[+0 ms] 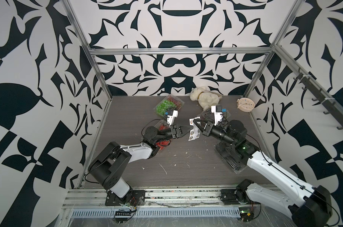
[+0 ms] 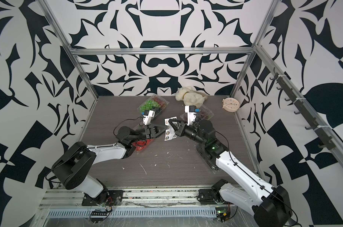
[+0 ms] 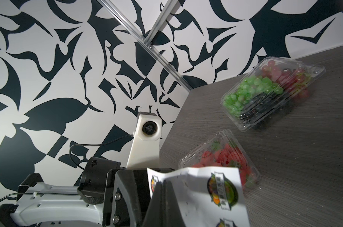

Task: Label fruit boxes
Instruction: Tear off the label from the label sticker.

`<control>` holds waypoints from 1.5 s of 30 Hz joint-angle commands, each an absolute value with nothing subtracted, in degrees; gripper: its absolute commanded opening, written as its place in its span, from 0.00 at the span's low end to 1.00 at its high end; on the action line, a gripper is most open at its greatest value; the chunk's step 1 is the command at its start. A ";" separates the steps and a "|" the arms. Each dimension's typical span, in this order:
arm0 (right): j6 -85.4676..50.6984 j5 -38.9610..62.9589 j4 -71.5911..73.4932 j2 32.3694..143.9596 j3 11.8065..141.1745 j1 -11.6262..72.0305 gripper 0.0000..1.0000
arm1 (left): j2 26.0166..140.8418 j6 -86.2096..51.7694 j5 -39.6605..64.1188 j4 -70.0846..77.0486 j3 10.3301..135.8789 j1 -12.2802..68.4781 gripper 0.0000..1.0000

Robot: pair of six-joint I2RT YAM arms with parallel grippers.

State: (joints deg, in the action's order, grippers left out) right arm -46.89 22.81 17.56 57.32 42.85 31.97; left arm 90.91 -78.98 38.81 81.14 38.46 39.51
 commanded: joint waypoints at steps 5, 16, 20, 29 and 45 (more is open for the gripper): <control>-46.50 22.67 19.25 56.51 44.12 32.07 0.00 | 91.29 -77.44 39.28 82.59 39.90 39.91 0.25; -46.87 23.31 19.16 56.45 44.27 32.00 0.00 | 91.76 -76.88 39.54 81.45 40.98 39.90 0.00; -46.69 23.58 18.55 56.68 44.69 32.07 0.02 | 91.62 -76.49 39.75 81.14 40.95 39.90 0.00; -47.01 24.45 18.80 57.87 45.31 32.03 0.09 | 91.76 -76.33 40.69 80.95 41.15 39.90 0.00; -47.66 24.92 20.57 58.51 45.58 32.08 0.00 | 92.37 -75.20 41.00 80.13 40.61 39.91 0.00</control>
State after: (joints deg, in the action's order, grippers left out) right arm -47.70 24.25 17.04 58.98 43.33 31.97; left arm 91.59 -76.60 39.92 80.58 39.46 39.77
